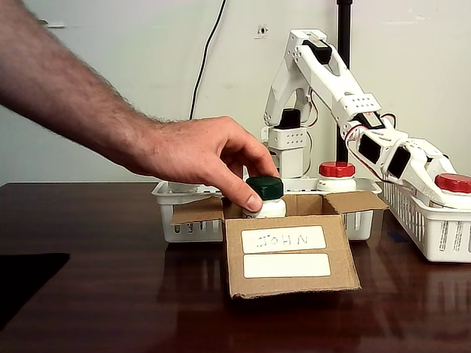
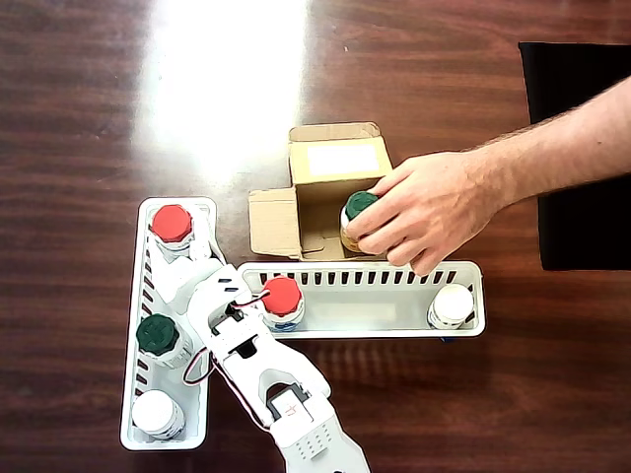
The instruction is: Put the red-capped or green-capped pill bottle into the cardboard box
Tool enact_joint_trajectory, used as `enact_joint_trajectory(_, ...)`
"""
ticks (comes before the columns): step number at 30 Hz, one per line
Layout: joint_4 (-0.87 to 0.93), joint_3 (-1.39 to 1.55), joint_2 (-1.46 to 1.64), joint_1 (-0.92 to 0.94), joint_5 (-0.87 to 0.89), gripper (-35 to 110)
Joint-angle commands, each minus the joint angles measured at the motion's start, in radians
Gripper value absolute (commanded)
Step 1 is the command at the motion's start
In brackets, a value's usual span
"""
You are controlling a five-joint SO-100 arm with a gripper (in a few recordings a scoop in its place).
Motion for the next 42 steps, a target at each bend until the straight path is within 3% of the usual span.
enact_joint_trajectory(1, 0.115, -0.084, 0.212, -0.020, -0.035, 3)
enact_joint_trajectory(16, 0.977, -0.759, 0.417, -0.040, -0.118, 1)
enact_joint_trajectory(26, 1.267, -0.844, 0.471, 0.175, -0.051, 1)
enact_joint_trajectory(33, 1.292, -0.746, 0.522, 0.339, -0.006, 1)
enact_joint_trajectory(42, 0.936, -0.351, 0.532, 0.430, 0.043, 1)
